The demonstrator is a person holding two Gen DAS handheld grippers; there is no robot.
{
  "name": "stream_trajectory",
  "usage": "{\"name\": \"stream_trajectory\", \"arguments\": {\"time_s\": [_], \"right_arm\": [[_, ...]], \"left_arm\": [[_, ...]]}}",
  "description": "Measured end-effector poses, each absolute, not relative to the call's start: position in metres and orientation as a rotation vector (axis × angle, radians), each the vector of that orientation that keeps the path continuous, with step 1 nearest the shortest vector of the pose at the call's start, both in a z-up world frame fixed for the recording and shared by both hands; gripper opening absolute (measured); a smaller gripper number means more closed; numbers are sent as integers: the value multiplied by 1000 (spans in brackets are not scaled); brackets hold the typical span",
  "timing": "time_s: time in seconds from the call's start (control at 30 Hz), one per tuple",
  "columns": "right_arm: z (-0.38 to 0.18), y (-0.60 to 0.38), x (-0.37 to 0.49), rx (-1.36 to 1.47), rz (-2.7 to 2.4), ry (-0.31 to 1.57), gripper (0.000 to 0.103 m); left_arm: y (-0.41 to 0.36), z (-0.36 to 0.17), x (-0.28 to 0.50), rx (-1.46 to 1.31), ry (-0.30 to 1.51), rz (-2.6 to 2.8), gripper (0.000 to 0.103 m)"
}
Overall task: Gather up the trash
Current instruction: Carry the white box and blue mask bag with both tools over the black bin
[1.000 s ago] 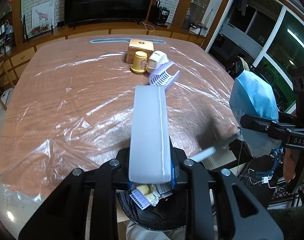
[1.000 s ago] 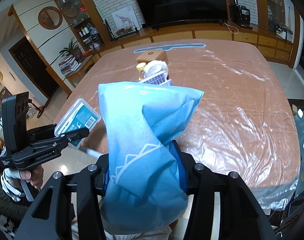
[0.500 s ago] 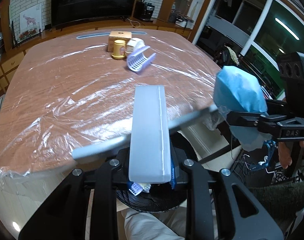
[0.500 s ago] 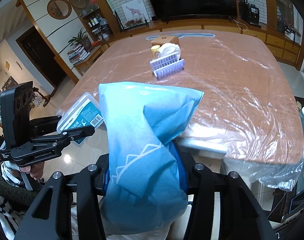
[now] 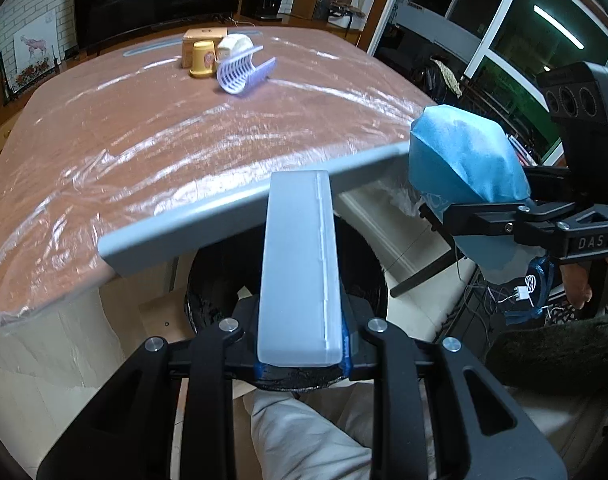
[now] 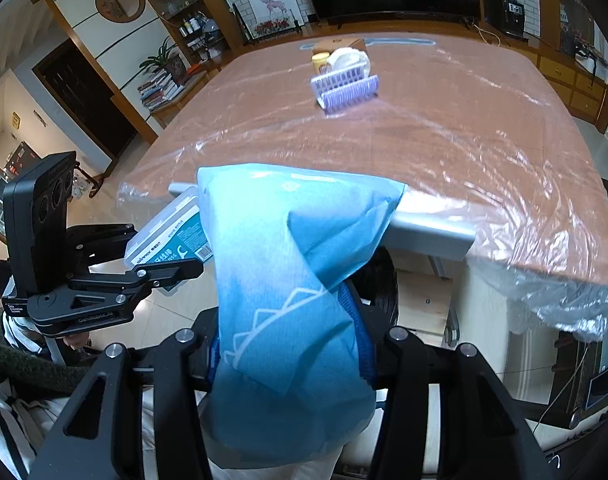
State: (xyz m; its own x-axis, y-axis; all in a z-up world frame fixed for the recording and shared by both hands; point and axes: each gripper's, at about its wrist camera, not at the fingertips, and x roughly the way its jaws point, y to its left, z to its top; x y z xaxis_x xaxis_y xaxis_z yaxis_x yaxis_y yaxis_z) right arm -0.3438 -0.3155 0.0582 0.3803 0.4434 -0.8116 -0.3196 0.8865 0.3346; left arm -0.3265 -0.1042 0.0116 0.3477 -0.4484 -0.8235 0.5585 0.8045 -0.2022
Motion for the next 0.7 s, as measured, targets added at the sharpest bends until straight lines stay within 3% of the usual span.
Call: {"name": "stream_trajectory", "arguments": {"time_s": [0.7], "right_arm": [[8,-297,-350,63,486,1169,49]], "left_arm": [[-105,-23,-334,138,1091,-542,28]]}}
